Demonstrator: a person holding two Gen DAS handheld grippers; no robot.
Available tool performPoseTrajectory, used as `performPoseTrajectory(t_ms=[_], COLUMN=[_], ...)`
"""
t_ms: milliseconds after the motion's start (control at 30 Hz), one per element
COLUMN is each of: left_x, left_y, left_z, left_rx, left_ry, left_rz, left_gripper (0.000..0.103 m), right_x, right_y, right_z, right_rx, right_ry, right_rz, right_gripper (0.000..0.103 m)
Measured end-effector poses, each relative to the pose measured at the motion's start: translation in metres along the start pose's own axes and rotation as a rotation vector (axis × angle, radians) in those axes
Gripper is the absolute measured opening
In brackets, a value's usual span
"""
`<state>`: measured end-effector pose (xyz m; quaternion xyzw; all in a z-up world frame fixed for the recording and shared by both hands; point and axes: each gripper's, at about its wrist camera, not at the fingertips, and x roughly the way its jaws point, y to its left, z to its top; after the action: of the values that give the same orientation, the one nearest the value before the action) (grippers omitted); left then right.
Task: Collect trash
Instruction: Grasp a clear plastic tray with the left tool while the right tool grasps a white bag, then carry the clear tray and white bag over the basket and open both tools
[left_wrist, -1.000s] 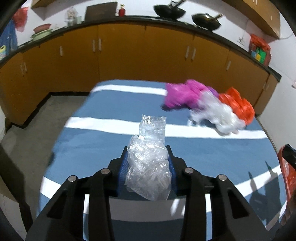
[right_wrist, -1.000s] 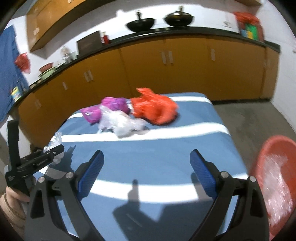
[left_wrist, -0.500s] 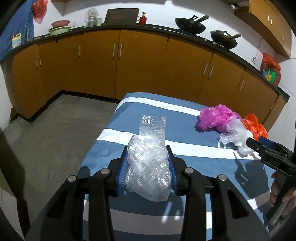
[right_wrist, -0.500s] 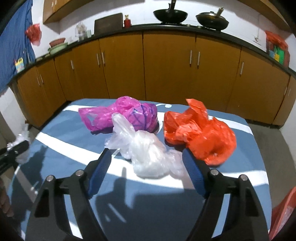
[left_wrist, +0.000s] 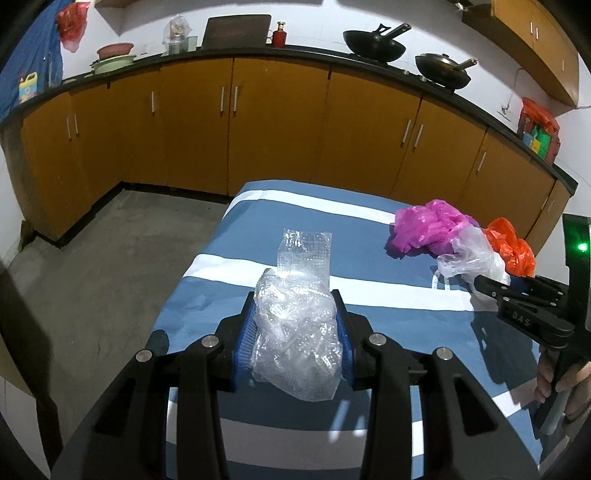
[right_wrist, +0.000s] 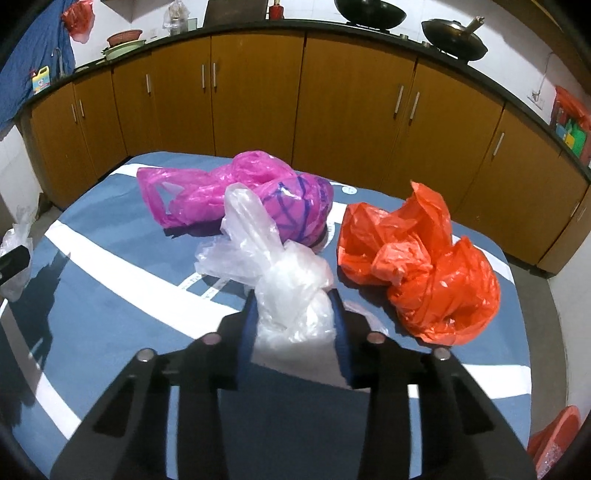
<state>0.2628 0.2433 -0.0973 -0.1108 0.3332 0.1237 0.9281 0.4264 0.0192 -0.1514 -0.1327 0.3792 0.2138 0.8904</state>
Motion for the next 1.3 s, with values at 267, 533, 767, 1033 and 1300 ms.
performPoseTrajectory(t_ms=[267,533,767,1033,1300], left_x=[-0.016,-0.059,-0.096,-0.120,-0.136], left_y=[-0.023,-0.077,-0.120,-0.168,-0.223], left_z=[-0.001,-0.007,-0.017,-0.027,-0.034], left_rx=[0.018,0.075,0.119,0.170,0.211], left_ry=[0.001,-0.020,-0.031,-0.041,-0.040], left_rz=[-0.039,-0.136,-0.222,-0.312,-0.413], left_gripper=[0.039,0.039,0.039,0.039,0.039], right_x=[-0.051,-0.132,-0.206,-0.282,-0.331], right_y=[-0.031,-0.076,-0.119,-0.170,-0.216], right_z=[-0.037,-0.082,-0.112,-0.151,-0.190], right_rx=[0.139,0.284,0.413,0.528,0.623], right_ry=[-0.013,-0.064,-0.136,-0.208,-0.231], right_rz=[0.080,0.054,-0.009,-0.133,-0.250], right_gripper=[0.035,0.034,0.034,0.034,0.034])
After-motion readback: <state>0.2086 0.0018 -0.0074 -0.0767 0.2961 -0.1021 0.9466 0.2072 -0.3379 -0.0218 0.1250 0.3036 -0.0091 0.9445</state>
